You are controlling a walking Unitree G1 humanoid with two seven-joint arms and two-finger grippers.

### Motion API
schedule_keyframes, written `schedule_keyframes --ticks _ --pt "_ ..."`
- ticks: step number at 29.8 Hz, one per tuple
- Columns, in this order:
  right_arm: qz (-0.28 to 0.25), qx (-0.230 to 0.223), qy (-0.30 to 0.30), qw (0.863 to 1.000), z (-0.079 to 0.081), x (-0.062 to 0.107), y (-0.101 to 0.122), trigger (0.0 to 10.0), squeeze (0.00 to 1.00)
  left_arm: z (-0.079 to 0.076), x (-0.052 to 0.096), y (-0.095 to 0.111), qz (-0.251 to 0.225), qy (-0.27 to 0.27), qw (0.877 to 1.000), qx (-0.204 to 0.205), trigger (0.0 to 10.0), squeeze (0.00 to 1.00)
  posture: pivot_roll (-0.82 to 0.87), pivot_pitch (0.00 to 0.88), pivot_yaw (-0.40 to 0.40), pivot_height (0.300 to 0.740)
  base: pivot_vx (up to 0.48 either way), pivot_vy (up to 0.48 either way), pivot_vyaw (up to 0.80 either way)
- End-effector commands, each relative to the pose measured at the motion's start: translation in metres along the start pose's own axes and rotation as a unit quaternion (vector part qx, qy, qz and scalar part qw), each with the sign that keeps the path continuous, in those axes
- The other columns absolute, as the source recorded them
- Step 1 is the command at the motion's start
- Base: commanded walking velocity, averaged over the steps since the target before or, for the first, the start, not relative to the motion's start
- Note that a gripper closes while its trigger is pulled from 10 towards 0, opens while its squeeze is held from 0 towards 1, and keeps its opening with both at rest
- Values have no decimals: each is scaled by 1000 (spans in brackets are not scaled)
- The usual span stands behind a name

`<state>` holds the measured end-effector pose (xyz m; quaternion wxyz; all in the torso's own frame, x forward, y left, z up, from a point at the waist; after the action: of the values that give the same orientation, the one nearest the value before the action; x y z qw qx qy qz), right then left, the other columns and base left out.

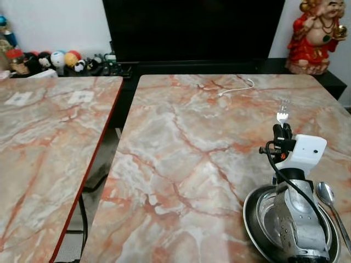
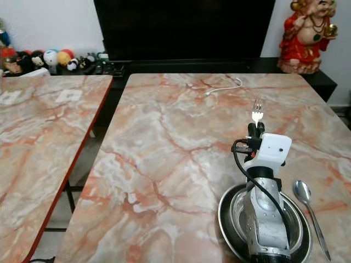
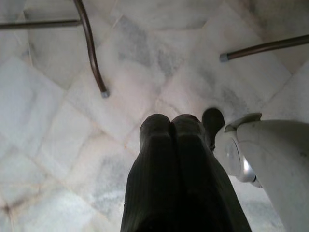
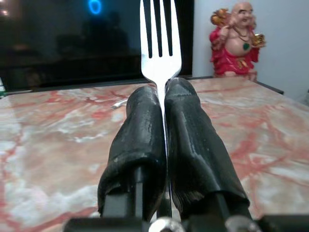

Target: Setting the table

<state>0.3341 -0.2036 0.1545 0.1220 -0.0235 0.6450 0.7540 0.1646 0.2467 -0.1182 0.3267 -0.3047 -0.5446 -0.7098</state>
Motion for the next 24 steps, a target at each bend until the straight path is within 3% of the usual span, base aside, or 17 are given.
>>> schedule_keyframes --ticks 1,24 --pt "-5 -2 2 1000 2 -1 4 10000 0 3 1 -6 11 5 1000 4 10000 0 -39 0 11 740 0 0 0" --pt "15 8 5 1000 1 -1 -4 10000 0 2 1 -7 14 6 1000 15 10000 0 -36 0 6 740 0 0 0"
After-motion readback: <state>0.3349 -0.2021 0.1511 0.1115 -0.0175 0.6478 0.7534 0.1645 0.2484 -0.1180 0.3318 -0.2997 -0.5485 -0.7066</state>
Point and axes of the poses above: a point about 5 cm out from each wrist's last joint towards the gripper, its own x axis pointing back from the gripper into the wrist, its own y axis along the axis of the wrist's last joint, z = x × y, the point moved 4 cm from there along -x, pointing out of the wrist towards the gripper, and after that the axes turned 7 degrees about -x, right-handed, at the moved point
